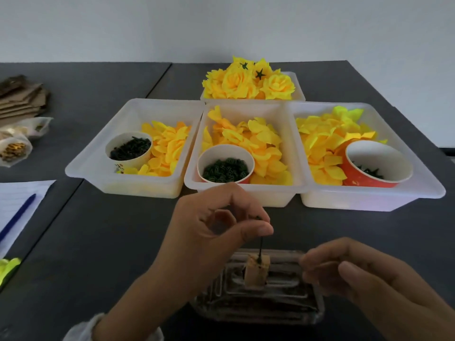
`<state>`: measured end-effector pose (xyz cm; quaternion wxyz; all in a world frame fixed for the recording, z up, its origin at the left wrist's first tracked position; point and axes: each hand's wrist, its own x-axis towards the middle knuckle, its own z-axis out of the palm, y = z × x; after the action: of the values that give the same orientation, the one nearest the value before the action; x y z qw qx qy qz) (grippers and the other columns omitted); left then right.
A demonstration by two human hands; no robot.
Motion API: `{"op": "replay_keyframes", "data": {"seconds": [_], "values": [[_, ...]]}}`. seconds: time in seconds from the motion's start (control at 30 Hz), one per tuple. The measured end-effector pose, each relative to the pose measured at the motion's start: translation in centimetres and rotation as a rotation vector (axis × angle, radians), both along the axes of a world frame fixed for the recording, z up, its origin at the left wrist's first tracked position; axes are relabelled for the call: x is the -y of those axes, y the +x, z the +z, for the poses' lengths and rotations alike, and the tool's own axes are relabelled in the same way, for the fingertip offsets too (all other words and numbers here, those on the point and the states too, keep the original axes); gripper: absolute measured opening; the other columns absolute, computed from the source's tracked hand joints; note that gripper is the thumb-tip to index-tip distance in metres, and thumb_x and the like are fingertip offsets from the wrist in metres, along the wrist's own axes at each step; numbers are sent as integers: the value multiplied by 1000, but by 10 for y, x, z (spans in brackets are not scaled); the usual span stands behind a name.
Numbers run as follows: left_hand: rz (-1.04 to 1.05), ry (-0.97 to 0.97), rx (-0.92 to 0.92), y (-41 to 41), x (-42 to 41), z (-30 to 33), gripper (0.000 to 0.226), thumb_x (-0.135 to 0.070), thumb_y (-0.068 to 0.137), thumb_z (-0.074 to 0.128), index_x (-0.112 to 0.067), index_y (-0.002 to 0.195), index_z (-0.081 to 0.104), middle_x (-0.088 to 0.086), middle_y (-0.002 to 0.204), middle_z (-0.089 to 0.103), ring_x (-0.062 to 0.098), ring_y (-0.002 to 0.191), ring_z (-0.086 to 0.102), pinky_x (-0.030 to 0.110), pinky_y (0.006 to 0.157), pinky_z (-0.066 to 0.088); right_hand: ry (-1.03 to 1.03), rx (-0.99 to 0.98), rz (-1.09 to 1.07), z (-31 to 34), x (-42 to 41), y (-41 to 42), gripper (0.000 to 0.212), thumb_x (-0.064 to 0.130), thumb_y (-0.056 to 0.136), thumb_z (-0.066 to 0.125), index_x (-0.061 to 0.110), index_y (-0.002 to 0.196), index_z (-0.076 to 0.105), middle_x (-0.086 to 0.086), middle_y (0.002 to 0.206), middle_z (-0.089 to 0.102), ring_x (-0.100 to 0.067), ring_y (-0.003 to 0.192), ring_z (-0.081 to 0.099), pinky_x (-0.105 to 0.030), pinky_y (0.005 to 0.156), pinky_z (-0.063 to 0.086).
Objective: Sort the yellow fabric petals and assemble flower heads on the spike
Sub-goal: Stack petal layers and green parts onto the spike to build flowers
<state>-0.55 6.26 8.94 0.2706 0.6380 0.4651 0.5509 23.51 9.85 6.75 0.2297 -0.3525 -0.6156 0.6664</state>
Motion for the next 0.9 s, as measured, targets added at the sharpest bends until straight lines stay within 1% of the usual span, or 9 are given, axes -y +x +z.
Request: {"op": "replay_keyframes", "data": {"seconds": [0.17,0.23,0.3,0.43,0.5,0.63,0.73,0.83,0.9], "values": [[40,49,-107,0,-3,5,7,-29,78,73,-24,80,68,-10,81,68,17,76,65,29,61,53,-47,28,6,-1,2,3,63,74,57,71,25,95,71,-11,103,69,-28,98,66,-45,87,52],[17,48,-144,2,-4,7,8,-28,78,74,-23,79,68,-10,82,68,17,76,66,28,60,53,-68,34,11,-2,2,3,63,74,54,73,24,93,72,-13,101,69,-29,96,66,-45,87,53],[13,11,-169,4,-3,6,7,-30,78,73,-26,79,68,-13,81,68,13,75,67,28,59,54,-88,37,17,-3,2,3,64,73,53,75,22,92,72,-14,100,69,-30,96,67,-41,84,54],[36,-20,-167,6,0,3,8,-34,78,72,-28,80,67,-16,80,68,8,75,66,21,60,53,-128,12,20,-2,2,1,64,71,50,78,20,89,73,-12,100,70,-29,94,67,-32,77,56],[17,-59,-185,5,1,2,9,-35,78,72,-28,80,67,-16,81,68,7,76,66,21,61,54,-129,8,14,-3,2,1,64,71,49,78,20,89,73,-11,99,70,-30,93,67,-32,77,56],[-42,-201,-185,4,3,-6,9,-34,78,73,-29,83,67,-14,82,69,6,75,66,22,63,55,-117,14,26,-3,-1,-1,62,70,51,77,22,89,73,-12,100,70,-31,94,67,-40,82,56],[18,-117,-113,4,7,-6,7,-34,78,71,-29,82,68,-13,81,69,9,72,67,19,60,53,-107,12,34,-1,-4,-3,61,72,52,76,25,90,72,-10,100,70,-28,94,68,-35,80,56],[85,-8,-101,4,7,2,5,-32,78,70,-31,82,67,-16,80,69,4,67,66,11,59,49,-88,-3,30,1,-7,-5,60,72,56,74,25,93,71,-8,100,70,-27,95,68,-32,80,56],[102,7,-82,5,7,6,6,-33,77,70,-31,81,67,-17,79,68,3,66,65,9,59,47,-85,-16,27,0,-7,-7,60,72,57,74,25,94,71,-8,100,70,-27,95,68,-32,79,56]]}}
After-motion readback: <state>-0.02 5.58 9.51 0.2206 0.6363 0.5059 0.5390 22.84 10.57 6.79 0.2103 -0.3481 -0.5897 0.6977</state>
